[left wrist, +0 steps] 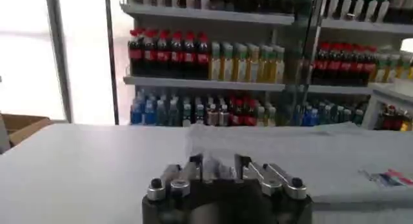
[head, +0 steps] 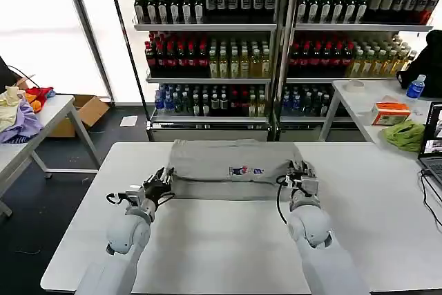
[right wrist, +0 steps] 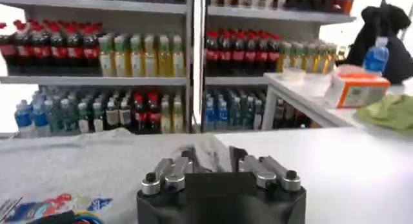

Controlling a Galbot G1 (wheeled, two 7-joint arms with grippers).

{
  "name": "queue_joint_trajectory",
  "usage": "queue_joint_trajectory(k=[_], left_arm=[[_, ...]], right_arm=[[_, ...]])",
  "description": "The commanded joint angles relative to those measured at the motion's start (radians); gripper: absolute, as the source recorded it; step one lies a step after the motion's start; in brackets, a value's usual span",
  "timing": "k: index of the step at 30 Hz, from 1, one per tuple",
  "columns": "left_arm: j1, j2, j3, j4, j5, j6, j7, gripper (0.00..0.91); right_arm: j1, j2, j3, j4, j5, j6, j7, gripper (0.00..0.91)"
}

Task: Fold and organize the clothes.

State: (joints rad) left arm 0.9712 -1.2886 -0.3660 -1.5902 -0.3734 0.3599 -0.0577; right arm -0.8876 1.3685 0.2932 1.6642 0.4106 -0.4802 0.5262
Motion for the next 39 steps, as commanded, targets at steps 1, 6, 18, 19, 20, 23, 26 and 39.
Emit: queue_joint_trajectory(k=[1, 6, 18, 19, 20, 23, 26, 39], left_arm=[[0.018, 0.004, 0.0, -0.03, 0.001, 0.024, -0.012, 0.907], [0.039, 0.011, -0.004, -0.078, 0.001, 0.038, -0.015, 0.907], [0.116, 0.023, -0.018, -0.161, 0.004, 0.057, -0.015, 0.907], [0.12, 0.026, -0.017, -0.165, 0.004, 0.06, -0.015, 0.907], [0.127, 0.033, -0.016, -0.171, 0.004, 0.064, -0.015, 0.907], [0.149, 0.057, -0.016, -0.199, 0.005, 0.081, -0.016, 0.907], [0.147, 0.075, -0.017, -0.196, 0.011, 0.089, -0.02, 0.907], [0.04, 0.102, 0.044, -0.095, -0.026, 0.161, -0.046, 0.907]], right_arm=[[0.036, 0.034, 0.0, -0.022, 0.095, -0.006, 0.083, 0.907], [0.014, 0.02, -0.003, 0.037, 0.115, -0.01, 0.09, 0.907], [-0.058, -0.042, 0.005, 0.208, 0.147, -0.094, 0.116, 0.907], [-0.087, -0.053, 0.009, 0.225, 0.143, -0.097, 0.115, 0.907], [-0.116, -0.064, 0.013, 0.239, 0.13, -0.098, 0.114, 0.907], [-0.194, -0.089, 0.023, 0.264, 0.096, -0.098, 0.102, 0.907], [-0.225, -0.103, 0.026, 0.264, 0.081, -0.098, 0.09, 0.907], [-0.219, -0.111, 0.031, 0.187, 0.064, -0.099, 0.068, 0.907]])
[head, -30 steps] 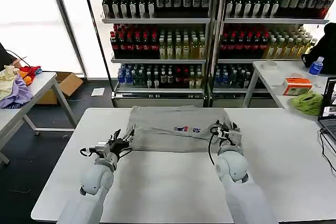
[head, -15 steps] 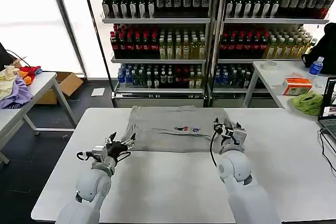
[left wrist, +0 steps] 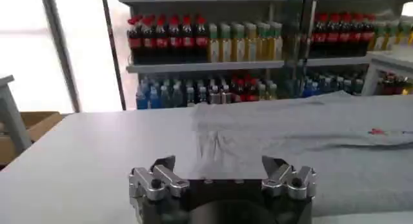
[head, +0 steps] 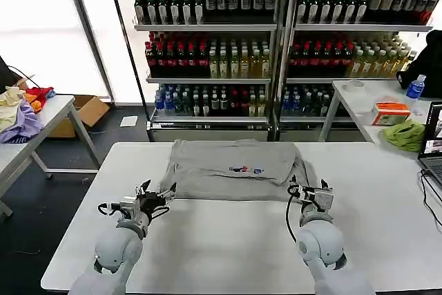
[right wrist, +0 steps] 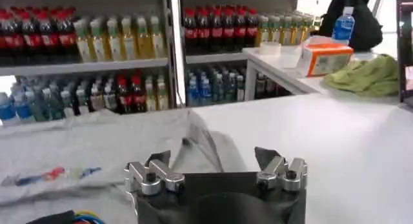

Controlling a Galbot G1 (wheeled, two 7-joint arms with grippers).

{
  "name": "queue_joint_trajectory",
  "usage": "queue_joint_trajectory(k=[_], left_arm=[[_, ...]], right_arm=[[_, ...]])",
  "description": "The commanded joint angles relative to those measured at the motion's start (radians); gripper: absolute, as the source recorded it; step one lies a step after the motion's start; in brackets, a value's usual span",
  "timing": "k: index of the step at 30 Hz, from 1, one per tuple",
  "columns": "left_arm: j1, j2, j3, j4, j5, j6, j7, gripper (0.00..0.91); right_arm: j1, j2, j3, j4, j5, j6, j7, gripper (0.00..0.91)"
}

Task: Fold and organize the clothes.

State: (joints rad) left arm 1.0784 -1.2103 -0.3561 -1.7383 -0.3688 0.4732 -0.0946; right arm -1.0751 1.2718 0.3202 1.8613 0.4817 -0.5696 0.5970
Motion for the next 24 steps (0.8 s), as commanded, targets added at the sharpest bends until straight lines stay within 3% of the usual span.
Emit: queue_joint_trajectory(k=[1, 11, 14, 17, 22, 23, 24], left_arm=[[-0.073, 0.026, 0.039, 0.061, -0.032, 0.05, -0.009, 0.907], [-0.094, 0.05, 0.066, 0.103, -0.041, 0.055, -0.008, 0.907], [-0.095, 0.055, 0.067, 0.106, -0.049, 0.059, -0.011, 0.796], [-0.085, 0.052, 0.064, 0.1, -0.057, 0.063, -0.019, 0.766], [-0.066, 0.044, 0.055, 0.1, -0.054, 0.062, -0.018, 0.524], [-0.064, 0.044, 0.055, 0.099, -0.054, 0.062, -0.018, 0.494], [-0.061, 0.044, 0.056, 0.099, -0.053, 0.062, -0.017, 0.373]], right_arm=[[-0.032, -0.014, 0.003, -0.009, -0.009, -0.01, -0.001, 0.907], [-0.043, -0.027, -0.008, -0.031, -0.032, -0.012, 0.004, 0.907], [-0.038, -0.026, -0.014, -0.038, -0.04, -0.013, 0.005, 0.907], [-0.043, -0.032, -0.021, -0.047, -0.047, -0.013, 0.006, 0.907], [-0.044, -0.035, -0.02, -0.068, -0.045, -0.012, -0.003, 0.907], [-0.045, -0.034, -0.02, -0.07, -0.045, -0.012, -0.003, 0.877], [-0.046, -0.033, -0.02, -0.071, -0.044, -0.012, -0.003, 0.705]])
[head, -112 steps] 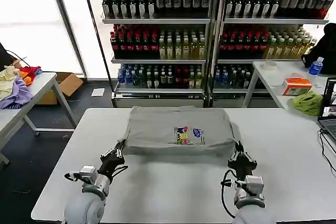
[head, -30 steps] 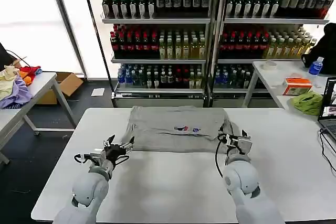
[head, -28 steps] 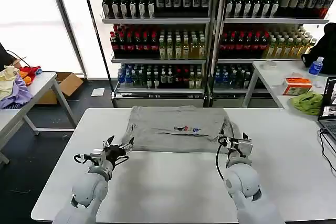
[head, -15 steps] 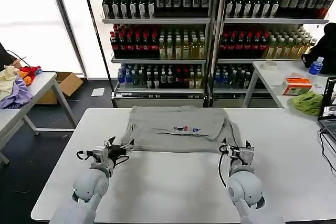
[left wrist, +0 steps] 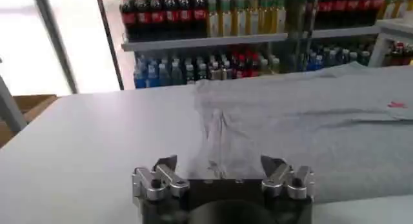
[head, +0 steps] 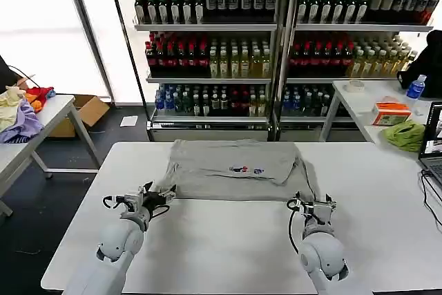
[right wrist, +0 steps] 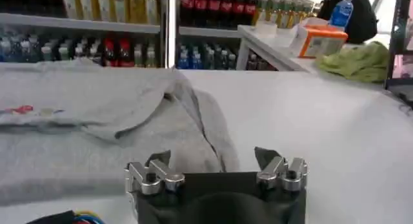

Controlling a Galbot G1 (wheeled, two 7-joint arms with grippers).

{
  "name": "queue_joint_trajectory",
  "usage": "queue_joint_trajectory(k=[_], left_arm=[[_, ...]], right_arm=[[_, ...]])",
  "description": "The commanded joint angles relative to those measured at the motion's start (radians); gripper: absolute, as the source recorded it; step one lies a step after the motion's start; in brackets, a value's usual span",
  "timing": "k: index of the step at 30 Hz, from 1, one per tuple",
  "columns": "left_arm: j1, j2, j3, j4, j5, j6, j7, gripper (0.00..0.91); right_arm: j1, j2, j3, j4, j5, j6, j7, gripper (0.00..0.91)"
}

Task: Fold and organize the clothes.

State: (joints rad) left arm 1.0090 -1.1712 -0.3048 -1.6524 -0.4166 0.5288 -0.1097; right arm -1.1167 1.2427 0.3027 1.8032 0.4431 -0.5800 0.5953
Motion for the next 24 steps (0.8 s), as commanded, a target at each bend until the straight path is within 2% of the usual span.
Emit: queue_joint_trajectory(k=[1, 2, 3, 4, 17, 24], left_arm=[[0.013, 0.004, 0.005, 0.013, -0.004, 0.006, -0.002, 0.272], [0.015, 0.003, 0.004, 0.013, -0.002, 0.005, -0.001, 0.081], [0.017, 0.002, 0.004, 0.013, -0.002, 0.004, 0.0, 0.02], [0.019, 0.0, 0.003, 0.013, -0.001, 0.004, 0.001, 0.0], [0.067, -0.006, 0.013, 0.006, 0.045, 0.004, 0.016, 0.0], [0.145, -0.009, -0.017, -0.075, 0.056, -0.019, 0.017, 0.0]], right_arm=[[-0.005, -0.003, -0.001, -0.015, -0.005, -0.001, -0.001, 0.564], [-0.006, 0.0, 0.001, -0.019, -0.004, -0.001, -0.002, 0.443], [-0.007, 0.001, 0.002, -0.02, -0.003, -0.001, -0.002, 0.05], [-0.008, 0.004, 0.004, -0.024, -0.002, 0.0, -0.004, 0.0], [-0.023, 0.04, 0.029, -0.095, 0.041, 0.011, -0.037, 0.0], [-0.06, 0.034, 0.036, -0.015, 0.041, 0.027, -0.053, 0.0]])
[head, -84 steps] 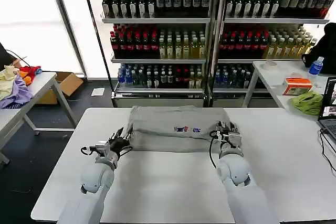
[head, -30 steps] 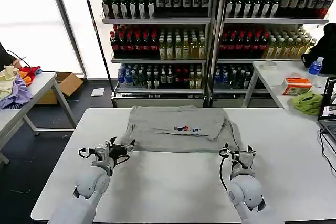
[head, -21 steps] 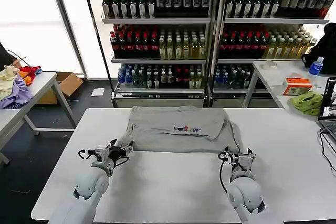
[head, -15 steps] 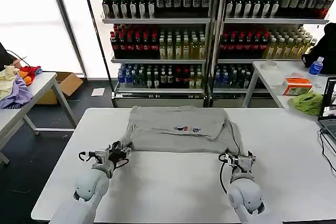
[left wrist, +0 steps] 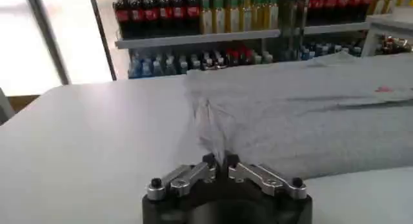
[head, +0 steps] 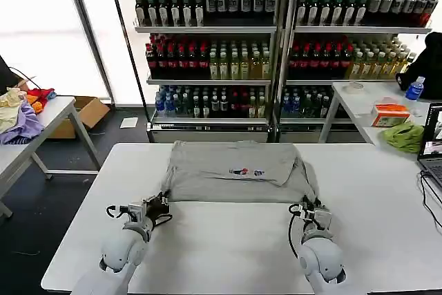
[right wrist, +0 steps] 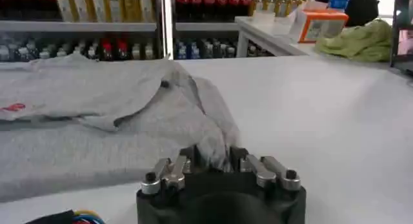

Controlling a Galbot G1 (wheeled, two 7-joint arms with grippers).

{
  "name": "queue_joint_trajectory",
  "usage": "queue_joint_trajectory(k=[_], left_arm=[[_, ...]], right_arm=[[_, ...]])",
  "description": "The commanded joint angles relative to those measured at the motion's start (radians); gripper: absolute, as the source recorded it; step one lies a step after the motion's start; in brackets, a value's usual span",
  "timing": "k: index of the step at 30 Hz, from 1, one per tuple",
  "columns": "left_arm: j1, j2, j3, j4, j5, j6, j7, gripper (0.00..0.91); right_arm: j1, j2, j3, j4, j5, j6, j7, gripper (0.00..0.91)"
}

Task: Fold and organize the clothes.

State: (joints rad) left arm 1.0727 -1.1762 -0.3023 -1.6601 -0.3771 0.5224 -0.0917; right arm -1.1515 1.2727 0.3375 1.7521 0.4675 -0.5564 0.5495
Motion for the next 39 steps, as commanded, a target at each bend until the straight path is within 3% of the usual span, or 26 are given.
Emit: queue_joint_trajectory(k=[1, 11, 17, 23, 32, 39], left_arm=[[0.09, -0.004, -0.024, -0.073, 0.02, -0.015, -0.001, 0.0], [0.284, -0.003, -0.112, -0.35, 0.02, -0.03, -0.008, 0.0], [0.476, 0.007, -0.182, -0.526, 0.023, -0.035, -0.002, 0.0], [0.609, 0.008, -0.225, -0.634, 0.039, -0.046, 0.001, 0.0], [0.782, 0.0, -0.266, -0.684, 0.062, -0.063, 0.005, 0.0], [0.828, -0.016, -0.242, -0.628, 0.112, -0.092, 0.014, 0.0]], right_arm=[[-0.032, 0.002, 0.002, 0.054, 0.017, 0.003, -0.008, 0.0], [-0.154, -0.025, 0.015, 0.308, 0.009, -0.021, 0.022, 0.0], [-0.334, -0.027, 0.028, 0.438, -0.054, -0.021, 0.04, 0.0], [-0.46, -0.049, 0.068, 0.531, -0.048, -0.021, 0.067, 0.0], [-0.623, -0.045, 0.099, 0.591, -0.105, -0.021, 0.101, 0.0], [-0.674, -0.049, 0.087, 0.581, -0.121, -0.018, 0.119, 0.02]])
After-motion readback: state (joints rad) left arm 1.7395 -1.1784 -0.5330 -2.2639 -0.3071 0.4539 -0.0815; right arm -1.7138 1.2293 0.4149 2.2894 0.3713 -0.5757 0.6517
